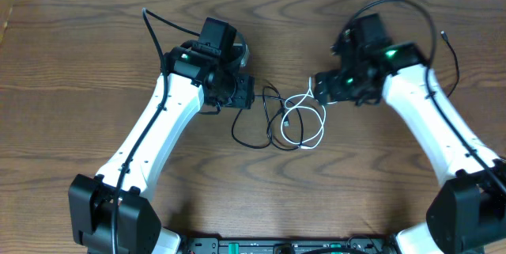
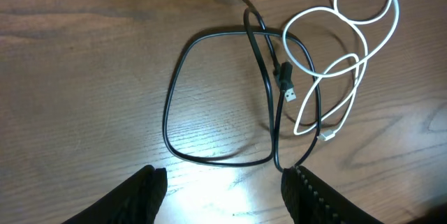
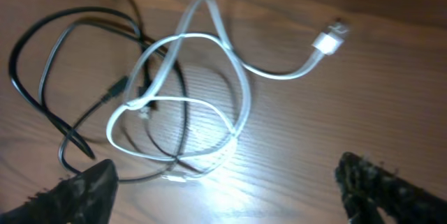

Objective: Untangle cables

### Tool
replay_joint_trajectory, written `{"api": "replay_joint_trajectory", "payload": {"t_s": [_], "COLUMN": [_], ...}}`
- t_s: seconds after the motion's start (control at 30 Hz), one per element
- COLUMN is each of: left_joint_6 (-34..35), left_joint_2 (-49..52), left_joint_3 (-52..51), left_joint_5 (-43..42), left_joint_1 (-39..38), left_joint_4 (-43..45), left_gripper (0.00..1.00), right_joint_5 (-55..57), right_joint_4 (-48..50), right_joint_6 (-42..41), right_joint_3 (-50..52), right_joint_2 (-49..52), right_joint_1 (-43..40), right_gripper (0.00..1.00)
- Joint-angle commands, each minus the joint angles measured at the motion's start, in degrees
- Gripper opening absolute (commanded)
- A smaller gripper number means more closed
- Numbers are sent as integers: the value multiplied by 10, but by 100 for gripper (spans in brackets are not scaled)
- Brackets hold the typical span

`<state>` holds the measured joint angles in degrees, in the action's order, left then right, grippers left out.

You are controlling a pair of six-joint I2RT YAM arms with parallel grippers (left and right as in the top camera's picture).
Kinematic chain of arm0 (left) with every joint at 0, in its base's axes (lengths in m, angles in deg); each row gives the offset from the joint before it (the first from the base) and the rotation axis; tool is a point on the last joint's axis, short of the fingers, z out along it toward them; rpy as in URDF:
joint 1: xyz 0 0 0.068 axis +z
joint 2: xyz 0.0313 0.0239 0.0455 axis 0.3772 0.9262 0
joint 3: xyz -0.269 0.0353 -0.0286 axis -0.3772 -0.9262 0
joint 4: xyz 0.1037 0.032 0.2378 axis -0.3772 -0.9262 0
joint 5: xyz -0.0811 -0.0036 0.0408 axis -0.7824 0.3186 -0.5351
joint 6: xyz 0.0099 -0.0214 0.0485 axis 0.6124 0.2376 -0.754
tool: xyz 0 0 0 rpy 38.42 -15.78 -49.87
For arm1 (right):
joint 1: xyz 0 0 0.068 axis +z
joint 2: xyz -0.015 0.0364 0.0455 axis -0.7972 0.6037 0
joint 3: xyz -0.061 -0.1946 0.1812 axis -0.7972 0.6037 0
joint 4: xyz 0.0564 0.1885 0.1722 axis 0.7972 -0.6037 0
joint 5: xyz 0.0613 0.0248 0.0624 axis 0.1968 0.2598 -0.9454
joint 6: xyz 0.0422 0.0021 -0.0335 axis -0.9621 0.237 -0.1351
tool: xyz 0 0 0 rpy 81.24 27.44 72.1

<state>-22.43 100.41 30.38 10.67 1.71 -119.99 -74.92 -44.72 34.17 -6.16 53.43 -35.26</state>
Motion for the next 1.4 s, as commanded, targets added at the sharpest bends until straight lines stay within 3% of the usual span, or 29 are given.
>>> {"api": "replay_joint_trajectory", "payload": {"t_s": [0.0,0.17,0.3,0.4,0.57,0.67,0.9,1.1,1.37], "left_joint_6": [-3,-3,-3,-2,-1,-1,-1,2,12], "left_joint_2": [2,2,2,2,2,2,2,2,3], "left_joint_3": [4,2,-3,-3,-3,-4,-14,-57,-109], "left_joint_5": [10,10,10,10,-1,-1,-1,-1,-1], "left_joint_1": [1,1,1,1,-1,-6,-23,-38,-58], "left_joint_4": [-7,-8,-8,-8,-8,-7,5,73,165], "left_gripper": [59,59,59,59,59,59,59,59,60], "right_joint_5": [-2,-2,3,33,70,75,75,76,75], "right_joint_4": [35,135,222,281,379,424,442,441,443], "right_joint_6": [-75,-186,-249,-281,-302,-302,-303,-326,-325], "right_joint_3": [38,96,143,180,228,235,235,238,238], "right_joint_2": [1,1,1,3,4,4,7,19,26], "right_joint_1": [32,71,93,103,105,105,108,119,120], "right_gripper": [93,82,60,51,45,31,23,21,1]}}
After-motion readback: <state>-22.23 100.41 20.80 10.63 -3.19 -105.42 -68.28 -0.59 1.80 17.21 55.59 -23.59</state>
